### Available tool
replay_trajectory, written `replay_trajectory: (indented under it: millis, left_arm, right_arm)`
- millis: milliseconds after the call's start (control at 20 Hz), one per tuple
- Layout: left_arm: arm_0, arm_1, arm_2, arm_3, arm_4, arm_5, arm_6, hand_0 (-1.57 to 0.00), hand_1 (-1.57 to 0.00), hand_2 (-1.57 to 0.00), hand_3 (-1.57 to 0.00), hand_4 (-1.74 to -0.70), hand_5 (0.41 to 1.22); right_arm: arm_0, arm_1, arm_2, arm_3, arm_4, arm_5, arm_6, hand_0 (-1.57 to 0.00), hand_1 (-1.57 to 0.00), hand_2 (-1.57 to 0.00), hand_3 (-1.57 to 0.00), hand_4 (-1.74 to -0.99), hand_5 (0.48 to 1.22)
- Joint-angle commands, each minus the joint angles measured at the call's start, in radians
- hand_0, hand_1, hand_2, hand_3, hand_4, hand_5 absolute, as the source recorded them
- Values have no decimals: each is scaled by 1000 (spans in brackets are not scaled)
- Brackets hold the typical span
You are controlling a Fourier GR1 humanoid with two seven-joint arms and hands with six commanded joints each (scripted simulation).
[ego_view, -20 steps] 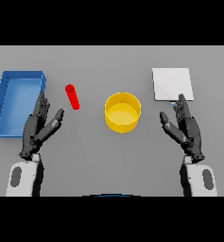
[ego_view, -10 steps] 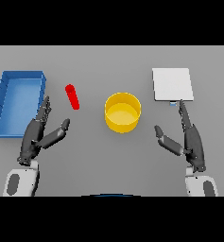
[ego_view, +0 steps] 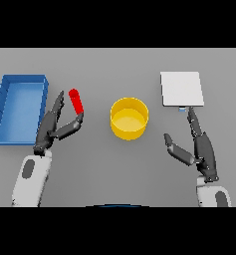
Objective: Pick up the red beaker and tilt it to pour out 1 green nut into yellow bowl. Pick up the yellow bowl and place it on the metallic measuring scale.
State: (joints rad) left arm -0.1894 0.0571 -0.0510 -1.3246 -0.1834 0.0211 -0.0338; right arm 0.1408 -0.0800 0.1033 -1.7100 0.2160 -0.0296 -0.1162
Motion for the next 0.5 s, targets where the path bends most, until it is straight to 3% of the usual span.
replay_trajectory:
  millis: [0, 450]
  left_arm:
    - [-23, -5, 4, 33, -3, 5, -14, 1, 1, 1, 1, -1255, 660]
    - [-201, -9, 40, 242, -10, 14, -43, 1, 1, 1, 1, -1298, 691]
  right_arm:
    - [-4, 2, 4, -4, 10, -7, 0, 1, 1, 1, 1, -1281, 635]
    - [-16, 7, 3, 6, 14, -14, 1, 1, 1, 1, 1, -1272, 644]
